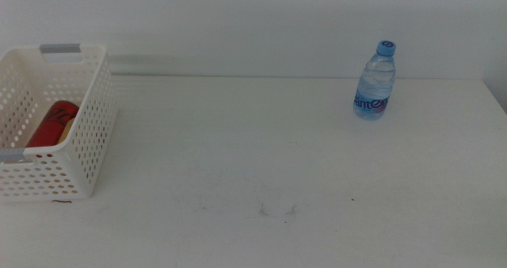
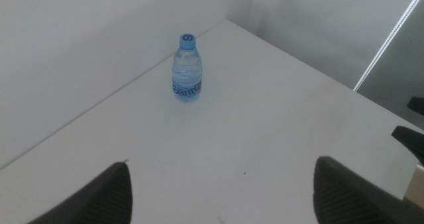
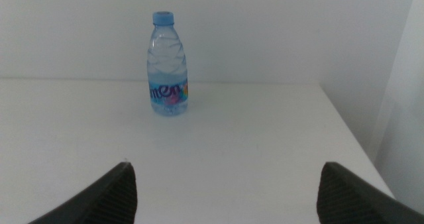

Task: Use arms to grab the bottles and put them into the dustbin to the left of the table.

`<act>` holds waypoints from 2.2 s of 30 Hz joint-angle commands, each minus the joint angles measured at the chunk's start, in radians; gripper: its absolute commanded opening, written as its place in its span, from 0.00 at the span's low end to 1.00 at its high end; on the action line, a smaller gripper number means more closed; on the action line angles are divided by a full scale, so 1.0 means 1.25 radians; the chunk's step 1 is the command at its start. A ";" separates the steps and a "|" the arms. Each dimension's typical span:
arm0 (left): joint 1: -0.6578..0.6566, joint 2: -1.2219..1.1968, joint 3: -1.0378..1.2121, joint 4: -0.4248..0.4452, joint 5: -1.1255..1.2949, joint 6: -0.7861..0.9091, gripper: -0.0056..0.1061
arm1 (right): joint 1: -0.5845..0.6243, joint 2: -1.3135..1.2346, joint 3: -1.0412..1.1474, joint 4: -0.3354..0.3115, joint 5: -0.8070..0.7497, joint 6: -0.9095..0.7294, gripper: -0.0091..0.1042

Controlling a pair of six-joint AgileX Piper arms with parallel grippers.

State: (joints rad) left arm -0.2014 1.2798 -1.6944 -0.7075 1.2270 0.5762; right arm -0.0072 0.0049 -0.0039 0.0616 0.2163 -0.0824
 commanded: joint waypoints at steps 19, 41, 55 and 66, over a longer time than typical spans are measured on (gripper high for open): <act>-0.005 -0.001 -0.002 0.001 -0.039 -0.004 0.89 | -0.004 0.661 -0.171 -0.021 -0.410 0.128 0.84; -0.005 -0.001 -0.002 0.001 -0.124 -0.004 0.89 | -0.002 1.392 -0.512 -0.396 -0.794 0.246 0.84; -0.005 -0.001 -0.002 0.003 -0.125 -0.004 0.89 | -0.001 1.684 -0.839 -0.480 -0.801 0.256 0.84; -0.005 -0.001 -0.002 0.003 -0.125 -0.004 0.89 | 0.049 1.835 -1.053 -0.490 -0.791 0.273 0.81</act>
State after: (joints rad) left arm -0.2031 1.2798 -1.6944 -0.7013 1.0779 0.5762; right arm 0.0420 2.2848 -1.2910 -0.5420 -0.7680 0.2529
